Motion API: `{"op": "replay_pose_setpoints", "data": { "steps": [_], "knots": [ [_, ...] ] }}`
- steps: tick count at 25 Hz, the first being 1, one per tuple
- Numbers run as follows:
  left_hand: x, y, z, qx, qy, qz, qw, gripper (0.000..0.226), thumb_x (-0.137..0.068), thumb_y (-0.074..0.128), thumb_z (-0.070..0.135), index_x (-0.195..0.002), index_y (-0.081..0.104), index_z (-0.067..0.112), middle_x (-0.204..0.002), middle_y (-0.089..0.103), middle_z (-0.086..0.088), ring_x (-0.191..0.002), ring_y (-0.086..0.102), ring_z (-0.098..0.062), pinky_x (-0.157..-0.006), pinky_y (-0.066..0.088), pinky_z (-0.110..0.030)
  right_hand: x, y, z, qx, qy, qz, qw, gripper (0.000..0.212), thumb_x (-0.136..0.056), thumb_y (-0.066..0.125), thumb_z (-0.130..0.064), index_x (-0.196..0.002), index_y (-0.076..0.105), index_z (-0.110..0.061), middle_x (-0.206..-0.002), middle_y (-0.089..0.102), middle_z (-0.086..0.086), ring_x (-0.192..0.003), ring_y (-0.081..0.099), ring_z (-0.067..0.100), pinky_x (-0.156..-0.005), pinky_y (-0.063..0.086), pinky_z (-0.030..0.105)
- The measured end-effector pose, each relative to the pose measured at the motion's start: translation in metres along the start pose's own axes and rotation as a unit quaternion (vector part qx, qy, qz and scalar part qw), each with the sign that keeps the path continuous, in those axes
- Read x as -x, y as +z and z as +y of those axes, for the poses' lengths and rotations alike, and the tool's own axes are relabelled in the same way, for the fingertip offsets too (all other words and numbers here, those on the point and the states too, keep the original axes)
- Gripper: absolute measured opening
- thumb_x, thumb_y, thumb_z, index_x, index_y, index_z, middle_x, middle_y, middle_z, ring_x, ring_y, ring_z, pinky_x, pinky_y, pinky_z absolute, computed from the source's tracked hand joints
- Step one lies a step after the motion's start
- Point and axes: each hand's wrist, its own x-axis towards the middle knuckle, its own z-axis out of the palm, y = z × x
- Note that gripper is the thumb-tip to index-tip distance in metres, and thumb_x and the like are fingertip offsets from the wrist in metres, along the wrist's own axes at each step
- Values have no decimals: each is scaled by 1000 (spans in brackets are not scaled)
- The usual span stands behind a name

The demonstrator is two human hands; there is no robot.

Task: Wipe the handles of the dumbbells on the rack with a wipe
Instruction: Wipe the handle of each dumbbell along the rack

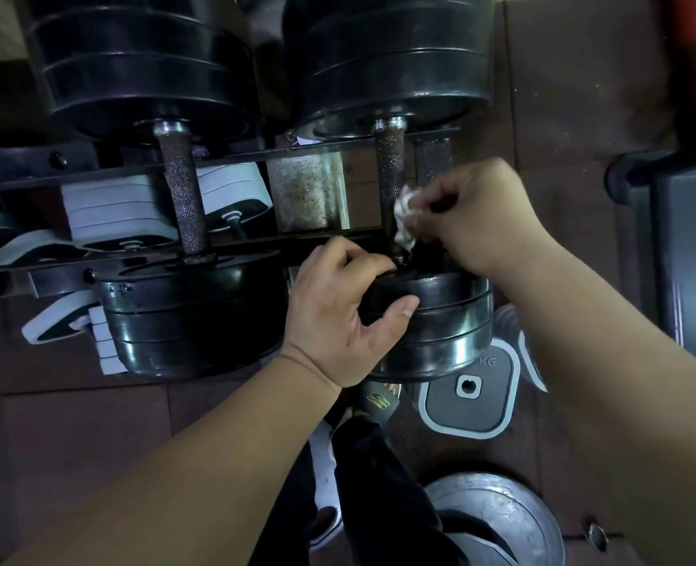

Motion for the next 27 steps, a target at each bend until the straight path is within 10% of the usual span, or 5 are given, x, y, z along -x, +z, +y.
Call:
{"op": "replay_pose_setpoints", "data": {
  "steps": [4,9,14,18,27],
  "knots": [
    [-3,-4,3,-10,5,-9,1000,49,-88,61,53,-104,77,9,-96,62,-8,-87,63,-26,-79,53,-44,5,-16,-6,103,-15,-87,991,10,-80,87,-21,-87,81,-23,-75,71,-6,-65,60,0,-56,40,3],
    [-7,-12,16,15,-35,-16,999,40,-87,66,47,-104,75,12,-100,64,-3,-93,65,-21,-85,57,-45,34,-20,-22,-89,65,86,990,20,-85,83,-30,-80,71,-15,-75,75,9,-68,72,33,-60,63,43],
    [-24,-37,61,95,7,87,992,22,-88,78,11,-109,76,9,-107,64,-7,-93,66,-15,-81,58,-23,69,-7,-45,-285,120,150,939,14,-89,78,-11,-83,66,-8,-79,72,12,-70,74,24,-63,64,37],
    [-48,-47,66,120,-54,78,988,30,-83,79,3,-110,77,14,-113,63,-2,-97,68,-10,-85,62,-32,85,9,-67,-349,112,139,920,12,-93,69,-8,-86,74,-15,-85,77,10,-81,77,28,-73,66,43],
    [-88,-46,25,122,-287,29,950,30,-82,83,8,-85,63,30,-86,71,9,-72,70,-1,-74,60,-21,105,28,-22,74,-45,170,982,39,-89,60,-46,-115,72,-21,-113,70,-1,-112,61,28,-102,47,40]
  ]
}}
